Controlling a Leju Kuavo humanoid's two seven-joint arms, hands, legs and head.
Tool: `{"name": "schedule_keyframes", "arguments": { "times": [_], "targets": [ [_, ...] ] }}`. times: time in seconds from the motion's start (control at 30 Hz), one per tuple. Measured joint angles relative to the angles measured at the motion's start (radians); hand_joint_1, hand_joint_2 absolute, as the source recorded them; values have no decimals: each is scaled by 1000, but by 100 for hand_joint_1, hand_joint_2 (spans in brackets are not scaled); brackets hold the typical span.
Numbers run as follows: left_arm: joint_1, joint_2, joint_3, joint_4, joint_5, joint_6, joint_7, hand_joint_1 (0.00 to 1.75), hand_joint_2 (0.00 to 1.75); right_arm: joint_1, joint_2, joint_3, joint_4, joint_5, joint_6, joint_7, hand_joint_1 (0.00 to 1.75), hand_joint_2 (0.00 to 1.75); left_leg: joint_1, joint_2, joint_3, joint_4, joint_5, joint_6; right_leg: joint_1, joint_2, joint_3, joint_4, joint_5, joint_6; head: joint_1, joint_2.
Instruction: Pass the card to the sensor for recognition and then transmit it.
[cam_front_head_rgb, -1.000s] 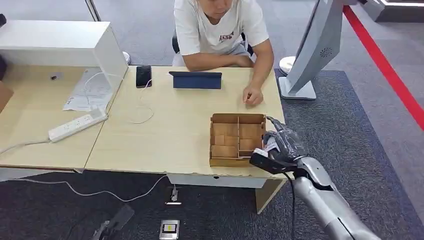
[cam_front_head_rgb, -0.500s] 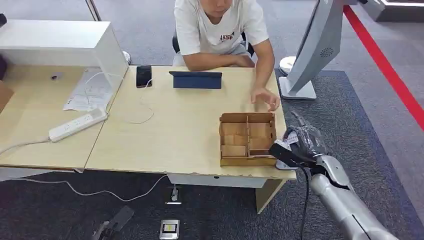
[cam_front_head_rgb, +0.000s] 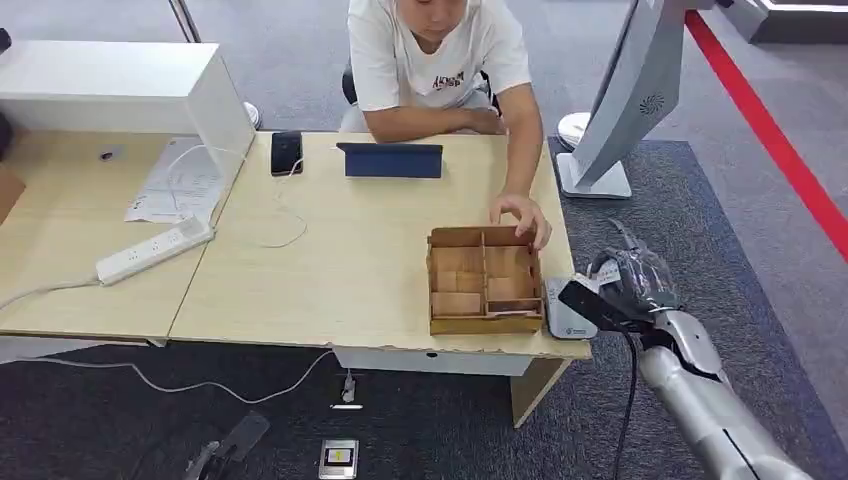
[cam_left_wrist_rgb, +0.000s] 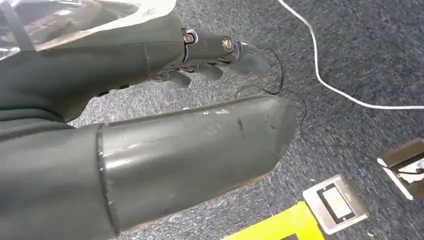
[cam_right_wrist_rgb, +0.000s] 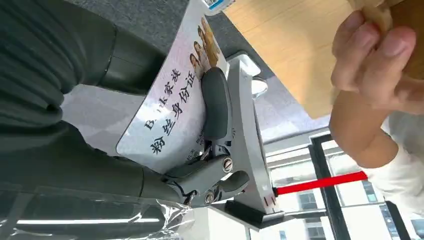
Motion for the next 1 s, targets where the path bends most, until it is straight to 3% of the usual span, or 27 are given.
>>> {"name": "schedule_keyframes", "arguments": {
  "times": [0.4, 1.0],
  "targets": [
    [-1, 0, 0, 0, -1, -4, -3, 0, 0, 7, 4, 8, 0, 43, 80, 17, 175, 175, 0, 0, 0, 0, 0, 0, 0, 0, 0, 0, 0, 0, 0, 0],
    [0, 3, 0, 0, 4, -4, -2, 0, 0, 75, -27, 8, 1, 11, 70, 28, 175, 175, 0, 0, 0, 0, 0, 0, 0, 0, 0, 0, 0, 0, 0, 0]
  ]
}}
